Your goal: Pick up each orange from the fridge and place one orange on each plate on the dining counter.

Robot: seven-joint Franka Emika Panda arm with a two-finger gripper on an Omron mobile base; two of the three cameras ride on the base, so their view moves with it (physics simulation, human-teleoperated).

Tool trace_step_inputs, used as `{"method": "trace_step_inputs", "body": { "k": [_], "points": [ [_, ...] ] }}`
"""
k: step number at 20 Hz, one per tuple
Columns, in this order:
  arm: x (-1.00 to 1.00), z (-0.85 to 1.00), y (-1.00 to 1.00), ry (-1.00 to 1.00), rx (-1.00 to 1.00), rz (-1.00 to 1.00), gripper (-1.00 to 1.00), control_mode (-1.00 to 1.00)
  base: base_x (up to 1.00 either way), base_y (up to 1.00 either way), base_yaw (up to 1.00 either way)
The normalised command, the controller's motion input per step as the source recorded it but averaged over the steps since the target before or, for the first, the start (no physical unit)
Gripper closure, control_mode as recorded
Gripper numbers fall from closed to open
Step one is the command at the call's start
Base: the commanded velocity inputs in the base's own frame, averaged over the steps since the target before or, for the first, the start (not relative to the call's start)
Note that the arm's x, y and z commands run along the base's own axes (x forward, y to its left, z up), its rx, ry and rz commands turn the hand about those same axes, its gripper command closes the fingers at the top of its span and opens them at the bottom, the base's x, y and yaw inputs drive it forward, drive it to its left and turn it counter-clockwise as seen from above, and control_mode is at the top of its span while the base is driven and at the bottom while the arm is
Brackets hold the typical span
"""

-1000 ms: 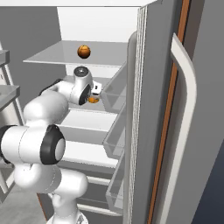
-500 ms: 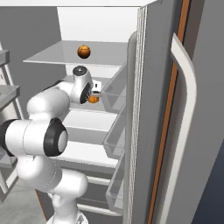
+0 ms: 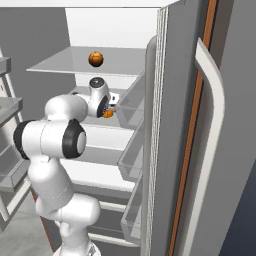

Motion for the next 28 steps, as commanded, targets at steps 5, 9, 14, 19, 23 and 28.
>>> {"method": "trace_step_inputs", "body": {
  "k": [5, 9, 14, 19, 23, 28],
  "points": [
    [0.11, -0.12, 0.00, 0.07, 0.00, 0.00, -1.00, -1.00, 0.00, 0.00, 0.00],
    [-0.11, -0.19, 0.00, 0.06, 0.00, 0.00, -1.00, -1.00, 0.00, 0.00, 0.00],
    [0.00, -0.25, 0.01, 0.00, 0.00, 0.00, -1.00, -1.00, 0.00, 0.00, 0.00],
    [0.00, -0.27, 0.03, -0.04, 0.00, 0.00, -1.00, -1.00, 0.00, 0.00, 0.00],
    [0.00, -0.25, 0.14, -0.06, 0.00, 0.00, -1.00, -1.00, 0.00, 0.00, 0.00],
    [0.00, -0.18, 0.10, -0.02, 0.00, 0.00, -1.00, -1.00, 0.00, 0.00, 0.00]
  ]
}}
